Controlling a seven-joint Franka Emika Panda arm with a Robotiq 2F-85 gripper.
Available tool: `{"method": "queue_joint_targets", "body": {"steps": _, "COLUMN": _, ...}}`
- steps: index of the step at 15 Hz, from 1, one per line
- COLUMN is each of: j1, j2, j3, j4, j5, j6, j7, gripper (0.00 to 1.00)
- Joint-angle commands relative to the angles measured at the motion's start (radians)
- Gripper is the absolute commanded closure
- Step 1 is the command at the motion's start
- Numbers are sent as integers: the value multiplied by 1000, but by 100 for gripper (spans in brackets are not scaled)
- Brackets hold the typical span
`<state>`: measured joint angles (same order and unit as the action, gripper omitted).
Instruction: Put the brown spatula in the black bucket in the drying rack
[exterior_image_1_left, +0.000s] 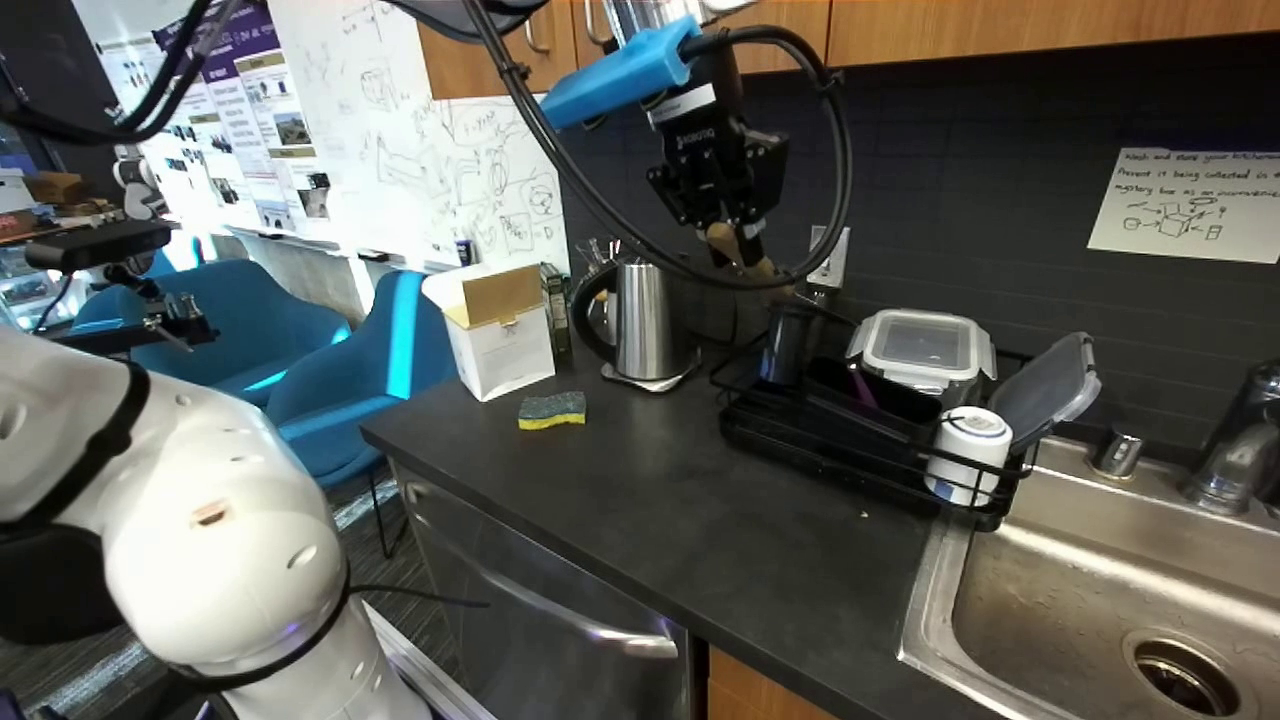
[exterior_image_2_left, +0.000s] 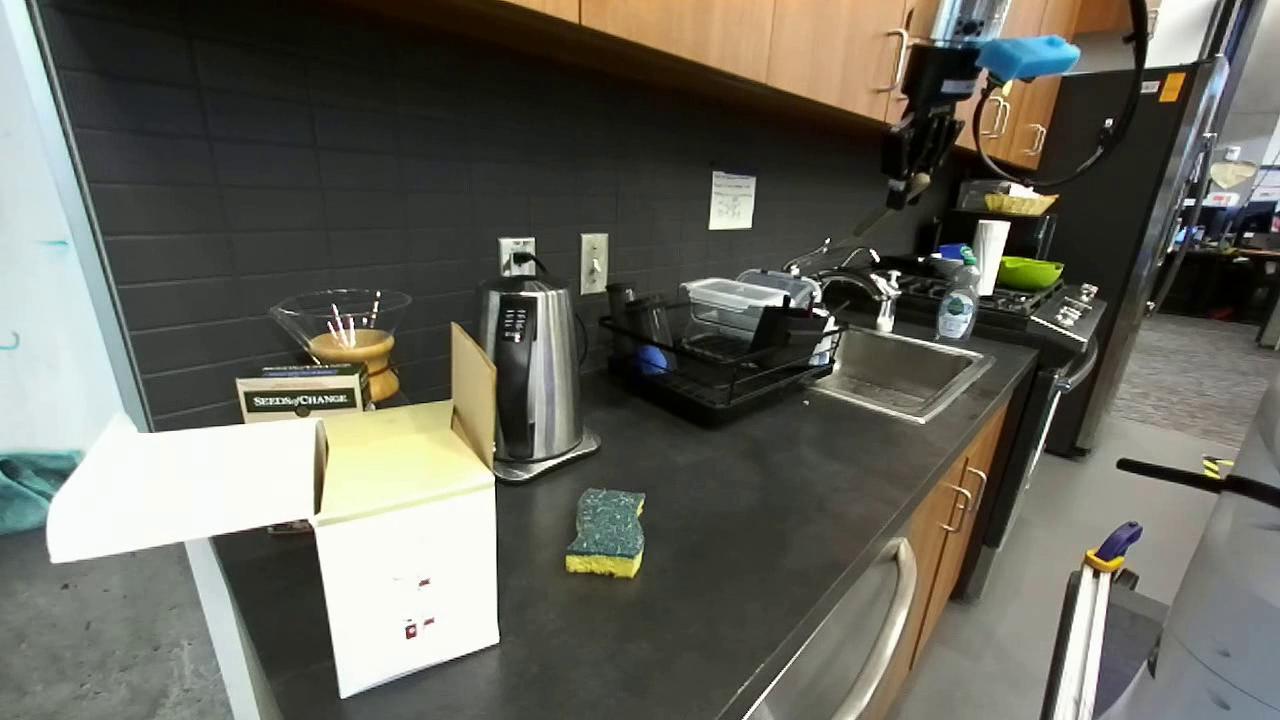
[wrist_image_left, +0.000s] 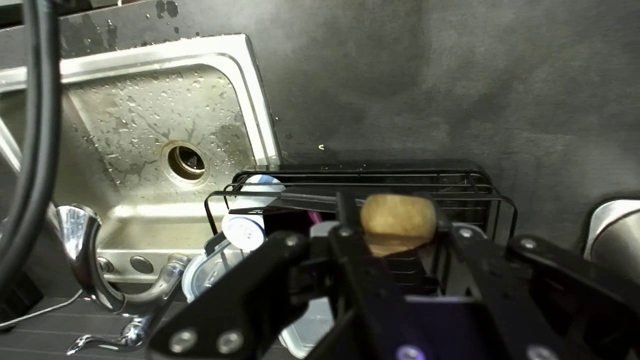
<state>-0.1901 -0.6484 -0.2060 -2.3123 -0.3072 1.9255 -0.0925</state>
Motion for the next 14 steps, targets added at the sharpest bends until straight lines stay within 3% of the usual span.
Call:
{"method": "queue_joint_targets", "body": {"steps": 1, "j1": -10, "j2": 43, "j3": -15, "j4": 61, "j5": 21, "j6": -42, "j7": -14, "gripper": 92}}
{"method": "queue_joint_targets", "body": {"steps": 14, "j1": -8, "j2": 159, "j3": -90, "j4": 158, "j5": 132, "j6": -90, "j7": -64, "gripper": 92}}
